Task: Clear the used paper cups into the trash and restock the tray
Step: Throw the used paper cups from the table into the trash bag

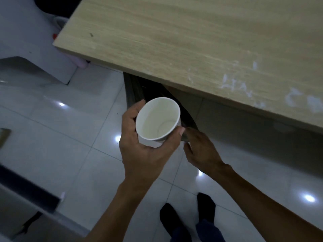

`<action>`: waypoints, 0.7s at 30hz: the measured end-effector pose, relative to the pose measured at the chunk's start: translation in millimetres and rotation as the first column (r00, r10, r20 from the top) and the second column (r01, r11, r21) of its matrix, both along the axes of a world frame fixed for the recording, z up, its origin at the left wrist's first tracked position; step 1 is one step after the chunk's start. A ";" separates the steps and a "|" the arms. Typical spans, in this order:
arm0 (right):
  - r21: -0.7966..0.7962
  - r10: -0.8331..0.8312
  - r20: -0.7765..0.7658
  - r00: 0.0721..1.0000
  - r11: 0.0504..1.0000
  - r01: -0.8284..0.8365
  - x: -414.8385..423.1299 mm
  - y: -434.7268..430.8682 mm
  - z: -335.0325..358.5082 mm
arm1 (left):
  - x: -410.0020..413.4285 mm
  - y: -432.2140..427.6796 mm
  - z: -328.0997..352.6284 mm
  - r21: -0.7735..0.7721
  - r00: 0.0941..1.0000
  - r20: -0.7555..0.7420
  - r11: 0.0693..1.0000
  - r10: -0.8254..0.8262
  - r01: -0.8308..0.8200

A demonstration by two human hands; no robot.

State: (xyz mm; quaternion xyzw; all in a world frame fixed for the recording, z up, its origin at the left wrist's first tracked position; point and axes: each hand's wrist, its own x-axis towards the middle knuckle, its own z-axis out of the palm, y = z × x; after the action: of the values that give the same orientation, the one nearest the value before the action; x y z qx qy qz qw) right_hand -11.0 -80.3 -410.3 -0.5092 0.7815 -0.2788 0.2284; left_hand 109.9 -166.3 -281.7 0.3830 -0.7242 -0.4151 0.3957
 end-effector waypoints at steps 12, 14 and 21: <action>0.623 0.232 0.167 0.958 0.728 -0.285 -18.9 -18.3 -31.8 | -24.7 -16.3 -40.5 0.232 0.996 0.067 0.970 0.063 -0.077; 0.656 0.207 0.178 0.962 0.704 -0.273 -18.4 -17.0 -35.5 | -30.8 -17.1 -43.5 0.274 0.996 0.072 0.959 0.052 -0.070; 0.756 0.221 0.116 0.968 0.613 -0.231 -14.4 -11.7 -36.3 | -44.3 -17.8 -61.2 0.398 0.993 0.122 0.916 0.001 -0.049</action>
State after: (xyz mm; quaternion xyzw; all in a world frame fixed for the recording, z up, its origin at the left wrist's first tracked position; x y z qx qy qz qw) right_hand -25.4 -92.0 -446.6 -0.4579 0.7539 0.1050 0.4593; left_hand 65.6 -184.1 -342.9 0.4891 -0.6413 -0.5257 0.2704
